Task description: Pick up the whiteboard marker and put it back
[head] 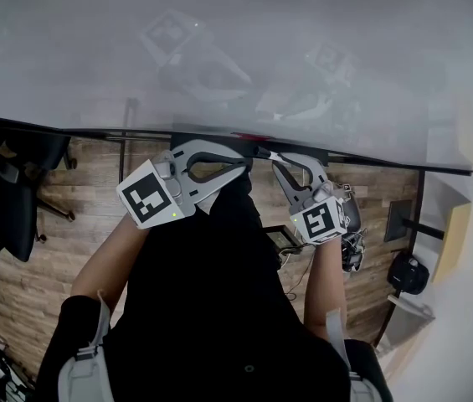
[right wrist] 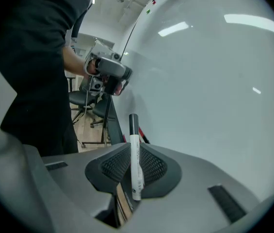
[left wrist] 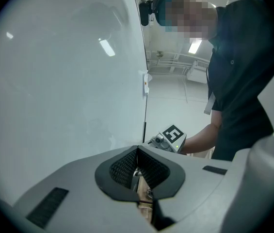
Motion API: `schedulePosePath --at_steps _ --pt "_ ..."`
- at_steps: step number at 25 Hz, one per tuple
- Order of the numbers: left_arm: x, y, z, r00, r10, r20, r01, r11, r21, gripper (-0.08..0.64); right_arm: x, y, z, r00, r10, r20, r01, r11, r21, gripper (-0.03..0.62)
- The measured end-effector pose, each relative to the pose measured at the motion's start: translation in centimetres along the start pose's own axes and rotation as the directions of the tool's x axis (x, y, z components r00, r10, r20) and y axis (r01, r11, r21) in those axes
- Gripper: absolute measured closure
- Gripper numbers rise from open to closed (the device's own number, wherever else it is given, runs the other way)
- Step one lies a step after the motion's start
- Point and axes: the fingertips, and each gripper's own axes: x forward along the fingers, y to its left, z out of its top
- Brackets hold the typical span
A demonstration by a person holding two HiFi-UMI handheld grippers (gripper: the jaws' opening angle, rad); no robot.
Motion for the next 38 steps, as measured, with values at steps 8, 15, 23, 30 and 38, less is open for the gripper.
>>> schedulePosePath --at_steps 8,15,23,30,38 --pt "-0.3 0.1 -0.7 1.0 0.021 -0.017 -0.022 1.0 -0.015 0.554 3.7 1.4 -4.9 0.989 0.084 -0.125 -0.089 0.995 -0.04 0.526" --pt "-0.4 -0.1 -1.2 0.999 0.022 -0.023 -0.023 0.999 -0.022 0.554 6.0 2.5 -7.1 0.974 0.126 -0.186 -0.137 0.99 -0.045 0.526" --pt "-0.3 -0.1 -1.2 1.0 0.017 -0.02 -0.017 0.999 -0.029 0.554 6.8 2.8 -7.6 0.968 0.139 -0.21 -0.153 0.987 -0.052 0.526" --pt "-0.5 0.1 -1.2 0.999 0.024 -0.029 -0.025 0.999 -0.035 0.554 7.1 2.7 -7.7 0.967 0.144 -0.21 -0.157 0.986 -0.046 0.525" --pt "-0.3 0.1 -1.0 0.999 0.029 -0.039 -0.03 0.999 -0.029 0.554 7.1 2.9 -8.1 0.964 0.168 -0.209 -0.175 0.984 -0.019 0.525"
